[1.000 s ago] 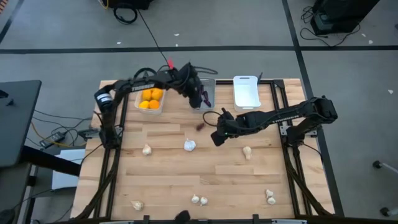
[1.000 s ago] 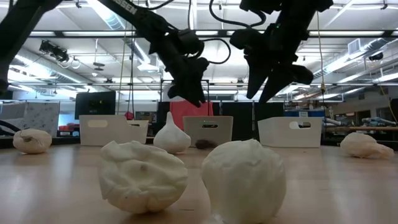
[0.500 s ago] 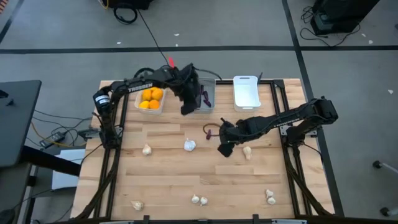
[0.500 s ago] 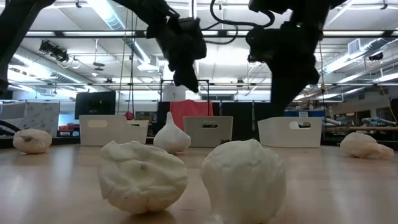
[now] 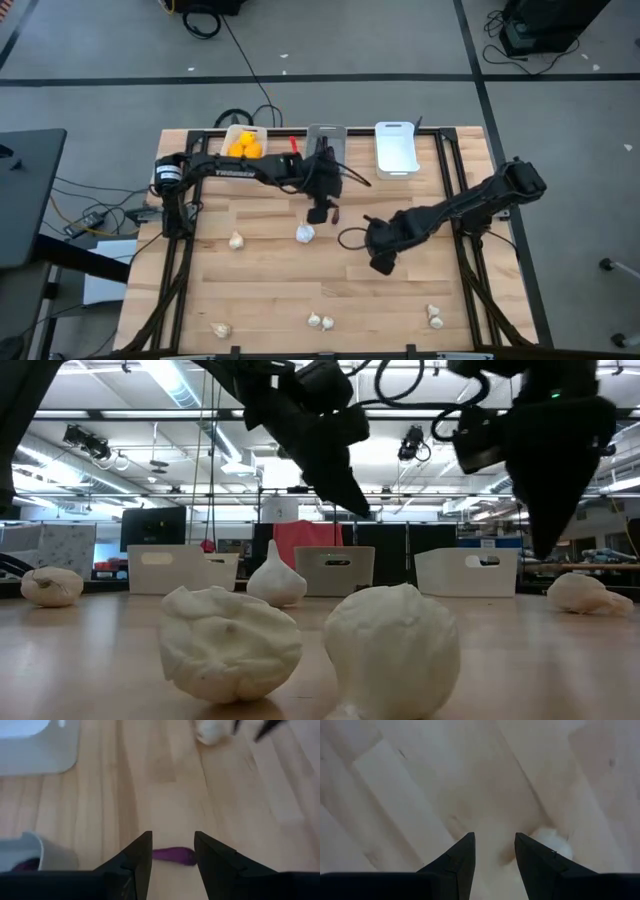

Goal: Sort produce into baskets
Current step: Put the eggplant into the gray bin

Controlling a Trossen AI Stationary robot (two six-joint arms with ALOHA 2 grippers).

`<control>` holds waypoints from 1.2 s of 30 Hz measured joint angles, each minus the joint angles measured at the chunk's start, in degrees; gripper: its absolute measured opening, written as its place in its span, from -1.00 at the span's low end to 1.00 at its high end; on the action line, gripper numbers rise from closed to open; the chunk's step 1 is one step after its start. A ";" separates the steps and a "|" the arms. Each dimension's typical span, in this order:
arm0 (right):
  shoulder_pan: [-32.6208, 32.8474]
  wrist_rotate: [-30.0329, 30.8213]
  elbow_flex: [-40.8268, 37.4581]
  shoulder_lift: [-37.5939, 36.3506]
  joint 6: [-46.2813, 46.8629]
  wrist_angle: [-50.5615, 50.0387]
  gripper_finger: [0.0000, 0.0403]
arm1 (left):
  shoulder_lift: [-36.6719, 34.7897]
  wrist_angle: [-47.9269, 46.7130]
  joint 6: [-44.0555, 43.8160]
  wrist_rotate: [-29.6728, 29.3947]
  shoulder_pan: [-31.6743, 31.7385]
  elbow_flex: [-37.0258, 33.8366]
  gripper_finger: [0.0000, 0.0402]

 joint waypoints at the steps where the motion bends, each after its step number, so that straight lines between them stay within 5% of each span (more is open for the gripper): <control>1: 1.09 0.39 0.00 -0.05 2.13 -0.38 -0.26 | 0.00 0.59 -2.39 -0.32 -0.09 -0.08 -0.24; 13: 13.70 5.53 0.00 -0.10 29.78 -2.69 -0.26 | 7.57 1.88 -28.55 -4.70 -2.56 -0.08 -0.24; 26: 18.45 6.09 0.00 -0.10 35.49 -4.29 -0.26 | 13.49 3.32 -38.46 -9.07 -4.58 0.20 -0.25; 36: 17.94 9.12 0.00 -0.10 33.40 -4.58 -0.26 | 13.81 2.21 -39.68 -6.37 -4.26 0.47 -0.84</control>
